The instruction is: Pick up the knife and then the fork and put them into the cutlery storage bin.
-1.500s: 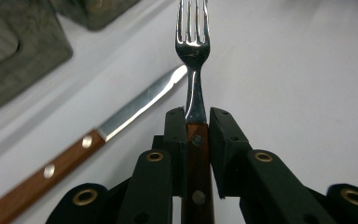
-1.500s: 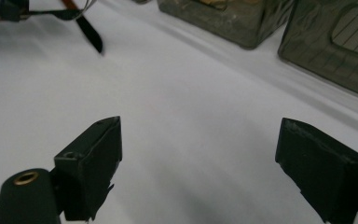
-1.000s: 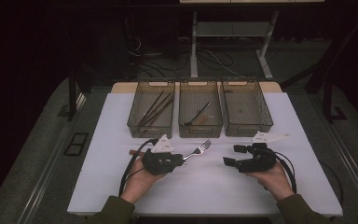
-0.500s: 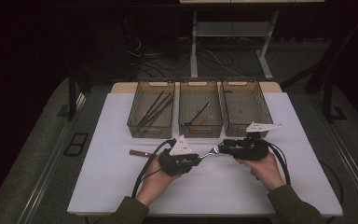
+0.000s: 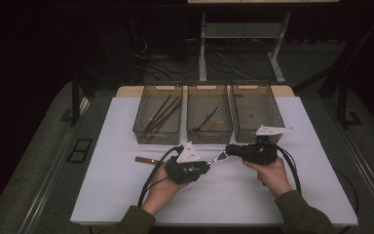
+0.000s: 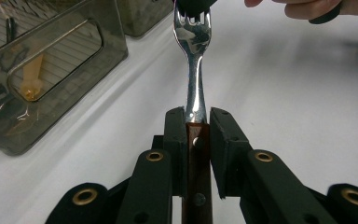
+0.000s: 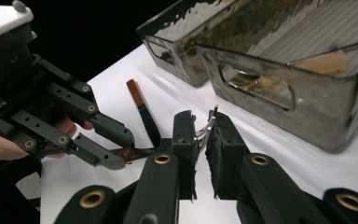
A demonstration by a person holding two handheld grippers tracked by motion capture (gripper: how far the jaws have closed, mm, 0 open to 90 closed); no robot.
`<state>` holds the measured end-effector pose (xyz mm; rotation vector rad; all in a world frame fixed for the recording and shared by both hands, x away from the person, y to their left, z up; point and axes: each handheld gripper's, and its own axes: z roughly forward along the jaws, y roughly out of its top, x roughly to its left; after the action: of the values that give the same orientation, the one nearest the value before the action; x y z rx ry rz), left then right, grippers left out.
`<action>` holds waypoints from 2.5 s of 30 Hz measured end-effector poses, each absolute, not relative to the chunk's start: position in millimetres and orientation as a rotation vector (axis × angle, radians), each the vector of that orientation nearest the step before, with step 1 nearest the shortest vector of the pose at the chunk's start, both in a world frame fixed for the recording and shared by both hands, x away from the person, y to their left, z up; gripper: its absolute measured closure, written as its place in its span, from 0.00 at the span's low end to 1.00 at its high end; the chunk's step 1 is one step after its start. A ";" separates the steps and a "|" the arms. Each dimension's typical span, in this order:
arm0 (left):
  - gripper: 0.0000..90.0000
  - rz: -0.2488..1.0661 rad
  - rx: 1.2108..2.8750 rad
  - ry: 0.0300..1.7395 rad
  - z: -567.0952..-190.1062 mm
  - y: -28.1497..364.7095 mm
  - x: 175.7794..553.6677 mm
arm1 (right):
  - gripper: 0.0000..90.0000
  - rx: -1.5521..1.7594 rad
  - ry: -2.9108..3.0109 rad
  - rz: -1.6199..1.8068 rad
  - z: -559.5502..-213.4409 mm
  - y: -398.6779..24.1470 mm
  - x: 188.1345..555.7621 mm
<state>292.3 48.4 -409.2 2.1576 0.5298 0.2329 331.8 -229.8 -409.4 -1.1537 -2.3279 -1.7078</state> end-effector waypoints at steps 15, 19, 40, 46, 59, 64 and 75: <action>0.66 0.147 2.089 0.555 -411.6 61.6 293.6 | 0.96 -1.160 -2.350 -1.781 -387.7 -230.8 334.2; 0.57 0.139 2.091 0.537 -411.9 73.7 291.3 | 0.96 -1.224 -2.364 -1.791 -378.7 -245.0 340.4; 0.24 0.175 2.072 0.625 -430.7 150.8 277.4 | 0.96 -1.525 -2.418 -1.916 -312.5 -329.3 375.0; 0.07 0.195 2.047 0.701 -433.6 159.3 279.3 | 0.96 -1.663 -2.390 -1.952 -298.8 -355.4 388.8; 0.00 0.198 2.063 0.685 -434.5 154.9 279.3 | 0.95 -1.871 -2.464 -1.767 -317.0 -377.1 422.3; 0.00 0.193 2.077 0.673 -434.9 153.9 278.5 | 0.95 -1.857 -2.489 -1.693 -330.7 -367.6 432.6; 0.00 0.170 2.088 0.661 -435.6 152.6 277.9 | 0.95 -1.809 -2.503 -1.587 -348.9 -357.6 445.1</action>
<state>277.9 152.6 -435.6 2.0879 0.6613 0.1698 445.1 -357.6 -348.9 -1.8092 -2.5028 -1.5870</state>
